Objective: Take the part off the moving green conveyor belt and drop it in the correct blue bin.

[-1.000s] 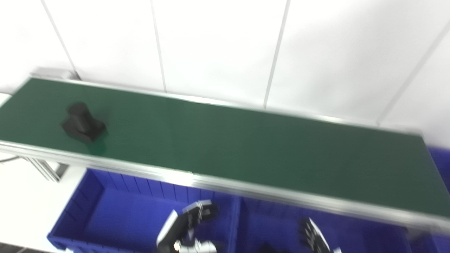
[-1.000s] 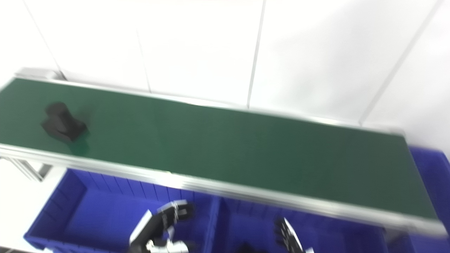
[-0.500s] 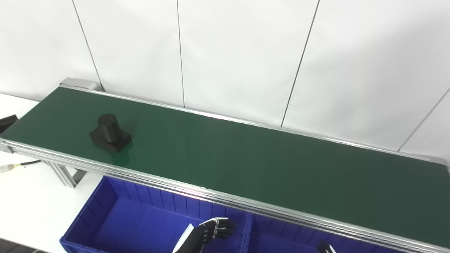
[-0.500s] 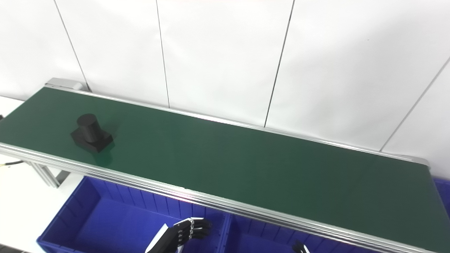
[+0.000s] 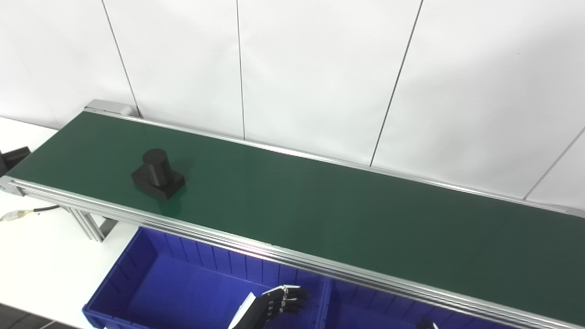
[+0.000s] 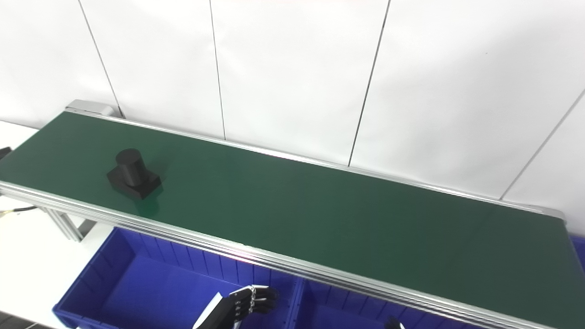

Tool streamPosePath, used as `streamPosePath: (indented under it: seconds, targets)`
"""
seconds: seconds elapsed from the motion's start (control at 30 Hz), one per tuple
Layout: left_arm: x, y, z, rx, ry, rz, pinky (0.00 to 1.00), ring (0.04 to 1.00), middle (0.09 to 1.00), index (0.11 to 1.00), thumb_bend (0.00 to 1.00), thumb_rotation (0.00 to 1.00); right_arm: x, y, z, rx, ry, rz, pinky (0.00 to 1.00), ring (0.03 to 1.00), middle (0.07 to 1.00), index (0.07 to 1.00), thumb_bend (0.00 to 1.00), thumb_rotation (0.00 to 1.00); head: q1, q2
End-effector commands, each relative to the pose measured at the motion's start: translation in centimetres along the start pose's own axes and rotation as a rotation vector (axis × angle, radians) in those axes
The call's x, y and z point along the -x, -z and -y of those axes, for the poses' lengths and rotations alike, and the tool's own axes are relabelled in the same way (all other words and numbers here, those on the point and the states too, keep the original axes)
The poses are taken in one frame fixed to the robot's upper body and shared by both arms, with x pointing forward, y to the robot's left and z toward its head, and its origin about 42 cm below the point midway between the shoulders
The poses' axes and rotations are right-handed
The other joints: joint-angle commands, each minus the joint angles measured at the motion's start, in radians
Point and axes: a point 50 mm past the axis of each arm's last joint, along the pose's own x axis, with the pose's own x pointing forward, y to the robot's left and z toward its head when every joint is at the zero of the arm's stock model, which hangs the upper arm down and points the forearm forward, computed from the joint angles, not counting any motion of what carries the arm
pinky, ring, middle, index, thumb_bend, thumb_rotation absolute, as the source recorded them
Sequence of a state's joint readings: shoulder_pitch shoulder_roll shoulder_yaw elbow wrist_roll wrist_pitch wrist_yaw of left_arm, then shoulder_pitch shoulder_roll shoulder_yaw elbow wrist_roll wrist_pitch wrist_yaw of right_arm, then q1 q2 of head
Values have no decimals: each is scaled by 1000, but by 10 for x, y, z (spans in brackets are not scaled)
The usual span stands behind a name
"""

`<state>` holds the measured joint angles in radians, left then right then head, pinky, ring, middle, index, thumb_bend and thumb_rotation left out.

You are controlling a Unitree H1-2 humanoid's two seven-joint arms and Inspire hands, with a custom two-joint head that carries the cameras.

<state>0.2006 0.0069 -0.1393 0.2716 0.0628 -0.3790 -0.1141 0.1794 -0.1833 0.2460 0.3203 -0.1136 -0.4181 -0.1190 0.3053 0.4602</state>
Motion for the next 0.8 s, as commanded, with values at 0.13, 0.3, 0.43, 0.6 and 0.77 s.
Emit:
streamPosePath:
  seconds: [0.13,0.3,0.43,0.6,0.77]
  targets:
    - [-8,-9,2,-7,-6,56,728,724,754,719,749,0,-7,-9,4,-7,9,74,804,867,898,931,557,0,-6,0]
    - [-7,-9,1,-9,-4,53,730,724,758,717,745,0,-7,-9,5,2,10,76,791,860,895,927,563,0,-12,0]
    - [-9,-7,2,-8,-3,53,721,721,756,717,746,0,-7,-8,5,0,9,72,796,864,896,926,557,0,-4,-16]
    - [-11,-4,4,-13,-5,54,711,716,751,715,749,0,-9,-7,6,-4,9,68,805,867,896,927,548,0,12,-31]
    - [-12,-4,6,-10,-12,46,723,716,746,709,755,0,-10,-4,9,3,9,59,791,859,892,920,554,0,19,-36]
